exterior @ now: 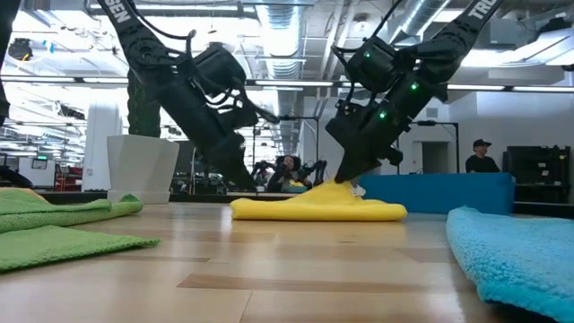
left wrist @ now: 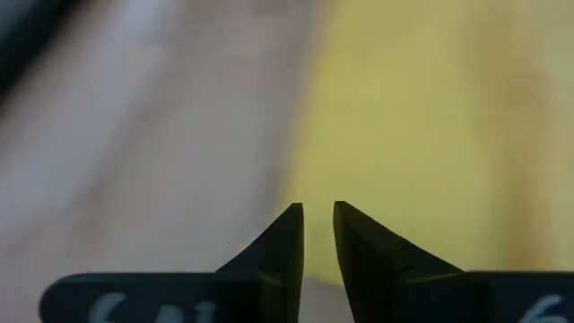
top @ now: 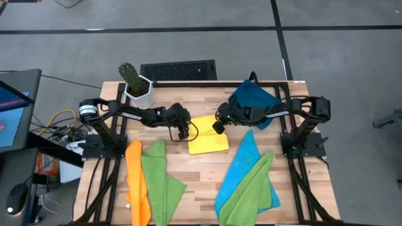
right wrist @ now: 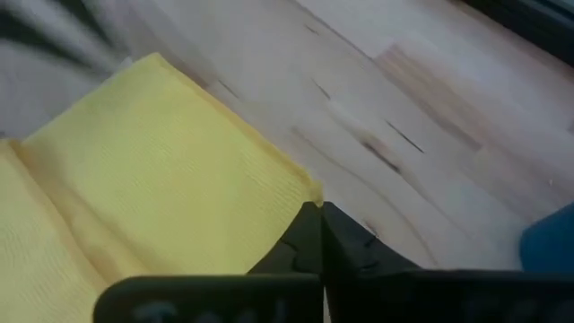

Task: Fold microfiber towels
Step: Fold the yellow microfiber cloth

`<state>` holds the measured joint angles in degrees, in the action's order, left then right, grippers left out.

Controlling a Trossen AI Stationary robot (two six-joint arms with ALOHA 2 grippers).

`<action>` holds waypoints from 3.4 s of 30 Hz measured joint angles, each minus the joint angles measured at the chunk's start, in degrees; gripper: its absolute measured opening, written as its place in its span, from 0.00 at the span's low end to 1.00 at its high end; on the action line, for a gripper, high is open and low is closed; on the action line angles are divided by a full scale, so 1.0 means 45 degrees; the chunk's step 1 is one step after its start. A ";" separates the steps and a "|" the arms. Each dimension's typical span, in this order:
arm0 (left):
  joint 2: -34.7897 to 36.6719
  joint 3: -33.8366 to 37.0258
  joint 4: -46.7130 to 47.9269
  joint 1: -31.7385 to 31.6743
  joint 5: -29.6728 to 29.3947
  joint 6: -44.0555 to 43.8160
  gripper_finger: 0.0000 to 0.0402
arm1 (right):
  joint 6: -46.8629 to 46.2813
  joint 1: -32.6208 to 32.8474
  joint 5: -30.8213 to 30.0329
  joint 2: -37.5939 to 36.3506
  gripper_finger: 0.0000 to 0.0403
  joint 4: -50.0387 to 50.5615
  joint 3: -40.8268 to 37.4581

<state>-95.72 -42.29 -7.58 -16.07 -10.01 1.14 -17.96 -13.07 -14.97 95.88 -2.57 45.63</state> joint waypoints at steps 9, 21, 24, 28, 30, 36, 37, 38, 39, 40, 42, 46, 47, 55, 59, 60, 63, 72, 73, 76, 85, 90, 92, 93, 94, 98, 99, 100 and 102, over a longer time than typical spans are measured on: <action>0.0010 -0.0003 0.0032 -0.0724 0.1040 -0.0926 0.33 | 0.0097 -0.0013 -0.0027 0.0000 0.04 0.0005 0.0000; 0.0000 0.0724 -0.0912 -0.0833 0.0699 -0.1788 0.57 | 0.0102 -0.0007 -0.0024 0.0000 0.05 -0.0003 0.0005; -0.0005 0.0939 -0.1211 -0.0747 0.0687 -0.1894 0.55 | 0.0102 -0.0013 -0.0022 0.0000 0.06 -0.0040 0.0005; -0.0234 0.0955 -0.1708 -0.0622 0.0401 -0.2058 0.52 | 0.0102 -0.0013 -0.0022 0.0000 0.06 -0.0117 0.0010; -0.0410 0.0970 -0.1786 -0.0588 0.0359 -0.2085 0.51 | 0.0102 -0.0008 -0.0010 0.0005 0.06 -0.0157 0.0010; -0.1310 0.0784 -0.2166 -0.0542 0.0237 -0.2373 0.51 | 0.0102 -0.0013 0.0008 0.0005 0.06 -0.0189 0.0015; -0.1336 0.0763 -0.2160 -0.0546 0.0240 -0.2407 0.51 | 0.0102 -0.0013 0.0007 0.0009 0.07 -0.0190 0.0015; -0.1342 0.0760 -0.2121 -0.0546 0.0289 -0.2423 0.51 | 0.0102 -0.0013 0.0007 0.0005 0.07 -0.0194 0.0015; -0.1396 0.0760 -0.2143 -0.0533 0.0325 -0.2427 0.50 | 0.0102 -0.0017 0.0007 0.0005 0.07 -0.0195 0.0015; -0.1399 0.0760 -0.2132 -0.0507 0.0342 -0.2425 0.49 | 0.0102 -0.0013 0.0010 0.0008 0.06 -0.0193 0.0015; -0.1411 0.0760 -0.2158 -0.0498 0.0343 -0.2423 0.45 | 0.0113 -0.0013 0.0007 0.0010 0.06 -0.0196 0.0015; -0.1437 0.0765 -0.2278 -0.0498 0.0388 -0.2418 0.31 | 0.0123 -0.0013 0.0007 0.0010 0.06 -0.0194 0.0015; -0.1443 0.0765 -0.2326 -0.0498 0.0413 -0.2418 0.27 | 0.0121 -0.0015 0.0007 0.0010 0.06 -0.0191 0.0015; -0.1438 0.0809 -0.2815 -0.0498 0.0745 -0.2910 0.02 | 0.0133 -0.0016 0.0012 0.0010 0.05 -0.0164 0.0015; -0.1161 0.0828 -0.2734 -0.0316 0.0645 -0.3028 0.03 | 0.0315 -0.0015 0.0010 0.0010 0.05 -0.0037 0.0015; -0.1065 0.0828 -0.2780 -0.0240 0.0507 -0.3031 0.03 | 0.0321 -0.0013 0.0012 0.0010 0.05 -0.0007 0.0015; -0.0775 0.0828 -0.2748 0.0019 0.0266 -0.2983 0.03 | 0.0325 0.0068 0.0002 0.0010 0.06 0.0075 0.0015; -0.0476 0.0814 -0.2518 0.0941 -0.0140 -0.2763 0.02 | 0.0335 0.0752 -0.0126 -0.0255 0.04 0.0591 0.0020; -0.0476 0.0814 -0.2448 0.1058 -0.0334 -0.2763 0.02 | 0.0336 0.0876 -0.0303 -0.0401 0.04 0.0819 0.0001; -0.0391 0.0814 -0.2392 0.1377 -0.0635 -0.2758 0.02 | 0.0337 0.1237 -0.1077 -0.0716 0.05 0.1252 0.0030; 0.0080 0.0796 -0.2235 0.2098 -0.0890 -0.2947 0.02 | 0.0223 0.2411 -0.1467 -0.1887 0.05 0.2503 0.0015; 0.0329 0.0799 -0.1977 0.2735 -0.0960 -0.3098 0.02 | -0.0220 0.3220 -0.2048 -0.1956 0.05 0.3094 0.0010; 0.0465 0.0799 -0.1974 0.2975 -0.1003 -0.3146 0.02 | -0.0372 0.3494 -0.2129 -0.1854 0.04 0.3133 0.0014; 0.0544 0.0794 -0.1907 0.3119 -0.1119 -0.3197 0.02 | -0.0441 0.3638 -0.2139 -0.1796 0.04 0.3188 0.0015; 0.0647 0.0794 -0.1749 0.3251 -0.1283 -0.3248 0.02 | -0.0502 0.3756 -0.2182 -0.1770 0.05 0.3246 0.0003; 0.1010 0.0794 -0.1728 0.3772 -0.1782 -0.3323 0.02 | -0.0788 0.4215 -0.2441 -0.1642 0.06 0.3376 0.0000; 0.1068 0.0794 -0.1733 0.3908 -0.1852 -0.3358 0.02 | -0.0869 0.4288 -0.2463 -0.1642 0.06 0.3351 0.0002; 0.1103 0.0794 -0.1698 0.4040 -0.1917 -0.3424 0.02 | -0.0947 0.4366 -0.2503 -0.1642 0.06 0.3378 0.0005; 0.1107 0.0794 -0.1718 0.4256 -0.1955 -0.3631 0.02 | -0.1025 0.4537 -0.2745 -0.1642 0.05 0.3507 0.0005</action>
<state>-90.74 -38.72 -15.31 3.09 -18.81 -15.20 -22.57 7.35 -27.33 88.49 13.22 45.65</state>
